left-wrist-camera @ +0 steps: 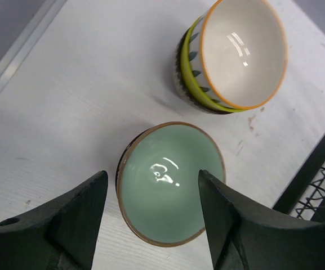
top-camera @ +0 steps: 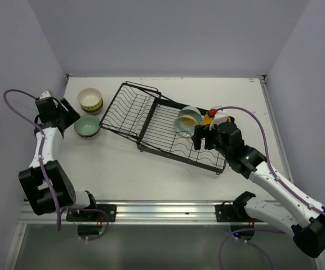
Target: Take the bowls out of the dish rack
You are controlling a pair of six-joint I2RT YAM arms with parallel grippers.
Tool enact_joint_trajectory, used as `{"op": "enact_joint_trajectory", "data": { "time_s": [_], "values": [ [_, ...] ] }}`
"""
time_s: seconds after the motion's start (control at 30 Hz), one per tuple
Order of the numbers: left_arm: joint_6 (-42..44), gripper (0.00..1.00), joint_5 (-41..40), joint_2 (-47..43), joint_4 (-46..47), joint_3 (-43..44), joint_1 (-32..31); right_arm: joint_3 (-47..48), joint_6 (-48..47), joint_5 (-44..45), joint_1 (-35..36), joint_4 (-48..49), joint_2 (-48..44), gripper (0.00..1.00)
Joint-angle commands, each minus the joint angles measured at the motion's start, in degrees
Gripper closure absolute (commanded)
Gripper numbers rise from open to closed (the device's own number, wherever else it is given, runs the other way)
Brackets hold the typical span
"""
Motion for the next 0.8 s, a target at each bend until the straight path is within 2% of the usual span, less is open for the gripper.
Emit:
{"op": "enact_joint_trajectory", "data": {
  "time_s": [0.0,0.03,0.07,0.17,0.23,0.33,0.53,0.7,0.77],
  "values": [
    [2.42,0.29,-3.09,-7.96,2.52,0.81,-2.48,2.37,-0.93,2.53,-0.94,0.27,-0.13,0.13],
    [3.04,0.26,-3.53,-8.94,2.87,0.72,-3.88,2.55,-0.84,2.53,-1.29,0.36,0.31,0.13],
    [4.09,0.19,-4.23,-9.99,3.22,0.55,-4.59,2.64,-0.75,2.45,-1.38,0.27,0.66,0.13],
    [5.5,0.09,-6.44,-13.42,3.49,0.2,-8.02,2.99,-0.49,2.09,-2.0,0.71,3.2,0.14],
    [5.94,0.07,-6.52,-15.44,3.93,-0.15,-9.86,3.6,-0.23,1.57,-2.17,1.06,4.61,0.15],
    [6.73,0.0,-6.43,-17.38,5.42,-0.6,-11.88,4.57,-0.48,2.09,-2.26,1.85,7.07,0.22],
    [8.32,0.0,-7.41,-21.77,5.68,-0.86,-16.27,7.72,-1.27,2.88,-3.05,3.44,11.38,0.26],
    [9.81,0.09,-9.59,-25.02,6.39,-1.21,-21.29,10.63,-2.68,2.54,-3.4,4.13,16.65,0.33],
    [9.12,0.06,-9.6,-25.64,5.43,-1.56,-24.11,10.64,-2.95,2.53,-3.4,5.45,18.76,0.36]
  ]
}}
